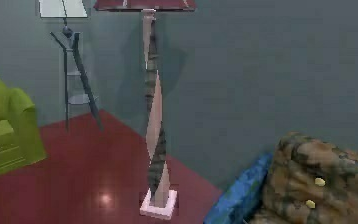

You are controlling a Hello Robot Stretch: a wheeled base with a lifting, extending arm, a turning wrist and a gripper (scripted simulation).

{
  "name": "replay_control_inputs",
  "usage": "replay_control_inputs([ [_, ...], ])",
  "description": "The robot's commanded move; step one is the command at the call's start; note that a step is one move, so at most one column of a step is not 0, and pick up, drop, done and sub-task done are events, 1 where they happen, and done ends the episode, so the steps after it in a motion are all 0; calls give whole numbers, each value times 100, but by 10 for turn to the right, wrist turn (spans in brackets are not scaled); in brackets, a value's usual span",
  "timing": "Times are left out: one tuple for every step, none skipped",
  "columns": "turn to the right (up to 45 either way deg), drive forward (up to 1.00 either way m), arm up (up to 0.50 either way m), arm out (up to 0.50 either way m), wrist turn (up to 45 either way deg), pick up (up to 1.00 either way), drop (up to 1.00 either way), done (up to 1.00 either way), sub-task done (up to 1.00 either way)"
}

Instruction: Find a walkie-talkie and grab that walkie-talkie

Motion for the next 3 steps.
replay_control_inputs([
  [-450,0,0,0,0,0,0,0,0],
  [-90,0,0,0,0,0,0,0,0],
  [0,0,50,0,0,0,0,0,0],
])
